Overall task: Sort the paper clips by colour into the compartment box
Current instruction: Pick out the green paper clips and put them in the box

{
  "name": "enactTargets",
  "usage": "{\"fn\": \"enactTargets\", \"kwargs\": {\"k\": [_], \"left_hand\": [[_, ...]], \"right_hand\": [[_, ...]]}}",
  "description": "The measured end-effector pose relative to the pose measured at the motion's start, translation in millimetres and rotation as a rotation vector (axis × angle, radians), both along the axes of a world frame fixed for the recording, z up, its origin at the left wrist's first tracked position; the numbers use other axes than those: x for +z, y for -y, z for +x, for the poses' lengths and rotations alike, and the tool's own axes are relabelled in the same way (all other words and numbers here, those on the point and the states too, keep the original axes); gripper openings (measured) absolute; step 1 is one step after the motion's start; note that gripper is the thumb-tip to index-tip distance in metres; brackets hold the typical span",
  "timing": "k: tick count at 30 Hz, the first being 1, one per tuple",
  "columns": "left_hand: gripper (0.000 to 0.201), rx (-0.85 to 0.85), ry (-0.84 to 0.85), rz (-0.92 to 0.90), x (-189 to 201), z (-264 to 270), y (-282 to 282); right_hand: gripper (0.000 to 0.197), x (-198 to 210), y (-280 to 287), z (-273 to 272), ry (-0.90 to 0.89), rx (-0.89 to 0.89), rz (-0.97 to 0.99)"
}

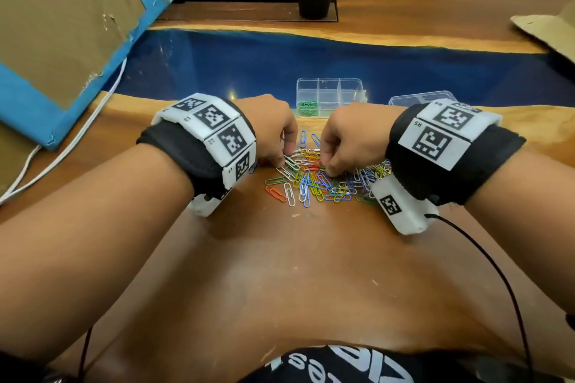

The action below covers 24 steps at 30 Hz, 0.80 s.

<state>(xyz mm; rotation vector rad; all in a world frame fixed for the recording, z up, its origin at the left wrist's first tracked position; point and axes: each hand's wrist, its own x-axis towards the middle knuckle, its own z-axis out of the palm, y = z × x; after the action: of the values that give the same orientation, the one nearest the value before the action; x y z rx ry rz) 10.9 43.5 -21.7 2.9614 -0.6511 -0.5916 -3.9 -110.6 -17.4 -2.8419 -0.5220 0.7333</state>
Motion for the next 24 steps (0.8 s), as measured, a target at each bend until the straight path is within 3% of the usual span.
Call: {"fn": "enactTargets", "kwargs": {"k": [7,20,24], "left_hand": [[0.009,0.003,0.034,-0.014,0.0,-2.1,-6.6],[0.015,-0.073,0.026,-0.053,-4.3,-6.1,3.3],[0.012,-0.031,0.031,-0.066,-4.3,-2.3,-2.5]], "right_hand": [[0.014,-0.4,10.0,-0.6,-0.024,-0.044,0.062],[0.018,7.6,19.4,1.4,-0.025,-0.118,0.201],[0.027,9.3,21.2,-1.3,-0.014,-0.111,0.182]]}}
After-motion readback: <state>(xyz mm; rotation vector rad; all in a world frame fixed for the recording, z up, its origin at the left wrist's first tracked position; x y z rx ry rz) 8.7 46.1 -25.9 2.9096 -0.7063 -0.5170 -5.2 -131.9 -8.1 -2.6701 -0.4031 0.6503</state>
